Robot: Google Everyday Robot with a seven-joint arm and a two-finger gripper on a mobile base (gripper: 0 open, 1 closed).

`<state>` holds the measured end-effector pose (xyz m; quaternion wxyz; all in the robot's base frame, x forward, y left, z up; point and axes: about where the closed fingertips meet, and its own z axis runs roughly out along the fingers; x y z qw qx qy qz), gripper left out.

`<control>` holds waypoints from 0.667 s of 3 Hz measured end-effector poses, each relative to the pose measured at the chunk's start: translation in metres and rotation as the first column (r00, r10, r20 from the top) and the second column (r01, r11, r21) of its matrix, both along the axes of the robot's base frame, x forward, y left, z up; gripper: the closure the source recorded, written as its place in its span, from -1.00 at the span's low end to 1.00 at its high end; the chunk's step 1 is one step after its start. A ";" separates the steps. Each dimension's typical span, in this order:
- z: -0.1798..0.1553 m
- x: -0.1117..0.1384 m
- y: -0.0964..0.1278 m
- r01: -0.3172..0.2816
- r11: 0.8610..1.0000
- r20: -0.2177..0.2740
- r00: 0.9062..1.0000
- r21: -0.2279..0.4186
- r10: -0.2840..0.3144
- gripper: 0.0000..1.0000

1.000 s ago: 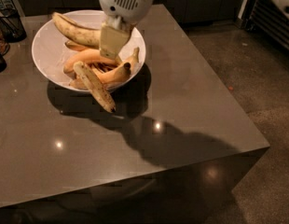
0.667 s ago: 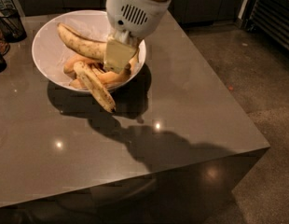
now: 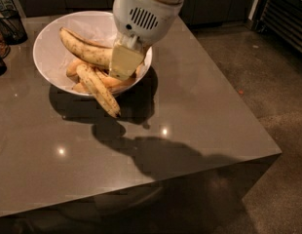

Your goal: Pick banana from white bowl

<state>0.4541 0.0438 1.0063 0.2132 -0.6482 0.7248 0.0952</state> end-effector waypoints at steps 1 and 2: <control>-0.001 -0.023 -0.003 0.016 1.000 -0.024 1.000 0.023 -0.015 1.00; -0.014 -0.063 -0.014 0.069 0.997 -0.072 0.995 0.039 -0.066 1.00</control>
Offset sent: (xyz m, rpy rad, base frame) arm -0.0711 -0.0202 -0.0321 0.0496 0.1335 -0.0884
